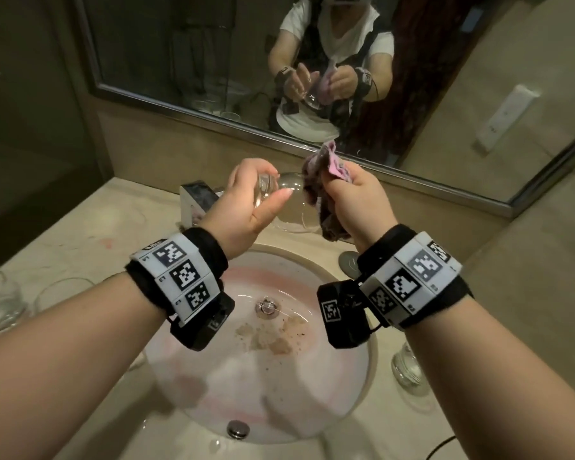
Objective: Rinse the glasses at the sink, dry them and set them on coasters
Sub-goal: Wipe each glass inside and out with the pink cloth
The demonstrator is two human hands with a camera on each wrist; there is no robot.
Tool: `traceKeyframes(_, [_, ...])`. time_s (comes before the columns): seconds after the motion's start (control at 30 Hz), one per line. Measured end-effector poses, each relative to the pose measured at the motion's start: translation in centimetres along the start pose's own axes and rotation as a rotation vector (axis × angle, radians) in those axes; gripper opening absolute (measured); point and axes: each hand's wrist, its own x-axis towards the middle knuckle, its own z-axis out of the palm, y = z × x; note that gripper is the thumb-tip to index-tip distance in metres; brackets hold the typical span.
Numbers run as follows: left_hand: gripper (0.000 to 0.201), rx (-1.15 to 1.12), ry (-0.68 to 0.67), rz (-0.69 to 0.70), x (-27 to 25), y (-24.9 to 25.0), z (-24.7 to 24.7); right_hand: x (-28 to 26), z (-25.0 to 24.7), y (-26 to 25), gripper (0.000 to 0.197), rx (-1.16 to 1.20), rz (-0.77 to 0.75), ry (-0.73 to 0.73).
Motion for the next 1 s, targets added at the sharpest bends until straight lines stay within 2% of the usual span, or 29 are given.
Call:
traceKeyframes(0.1, [0.023, -0.290, 0.007, -0.138, -0.3, 0.4, -0.1, 0.3, -0.6, 1.0, 0.018, 0.038, 0.033, -0.026])
traceKeyframes(0.17, [0.018, -0.527, 0.125, -0.272, -0.1, 1.2, -0.1, -0.1, -0.9, 2.1, 0.018, 0.099, 0.103, -0.087])
traceKeyframes(0.27, [0.034, -0.887, 0.226, -0.516, 0.9, 2.1, -0.4, -1.0, -0.6, 2.9, 0.019, 0.317, 0.205, -0.191])
traceKeyframes(0.33, [0.049, -1.011, 0.196, -0.625, 1.2, 1.7, -0.8, -0.7, -0.9, 3.4, 0.021, 0.442, 0.231, -0.115])
traceKeyframes(0.43, [0.077, -1.069, 0.102, -0.729, 0.8, 0.9, -1.1, 0.3, -1.5, 3.0, 0.041, 0.614, 0.252, 0.025])
traceKeyframes(0.5, [0.083, -1.095, 0.049, -0.749, 0.6, 0.6, -0.8, 0.5, -1.5, 2.3, 0.044, 0.637, 0.201, 0.041])
traceKeyframes(0.57, [0.079, -1.126, 0.007, -0.759, 0.6, 0.7, -0.3, 0.6, -0.6, 2.0, 0.040, 0.566, 0.119, -0.045])
traceKeyframes(0.67, [0.060, -1.217, -0.009, -0.770, 0.8, 0.7, 0.0, -0.1, 1.8, 1.9, 0.045, 0.341, -0.006, -0.054])
traceKeyframes(0.73, [0.041, -1.213, -0.027, -0.755, 0.8, 0.7, -0.1, 0.0, 2.5, 2.1, 0.060, 0.353, -0.004, -0.017])
traceKeyframes(0.8, [0.048, -1.045, -0.061, -0.727, 0.5, 0.6, -0.1, 0.7, 2.7, 2.0, 0.055, 0.428, 0.028, -0.010])
traceKeyframes(0.87, [0.072, -0.909, -0.032, -0.676, 0.3, 0.8, -0.1, 1.1, 2.5, 2.0, 0.053, 0.482, 0.029, -0.043])
traceKeyframes(0.9, [0.078, -0.865, -0.018, -0.638, 0.2, 0.9, -0.1, 1.3, 2.3, 2.1, 0.055, 0.493, 0.027, -0.071])
traceKeyframes(1.0, [0.069, -0.810, 0.006, -0.557, 0.6, 1.7, -0.3, 0.9, 2.9, 2.2, 0.053, 0.394, -0.001, -0.145])
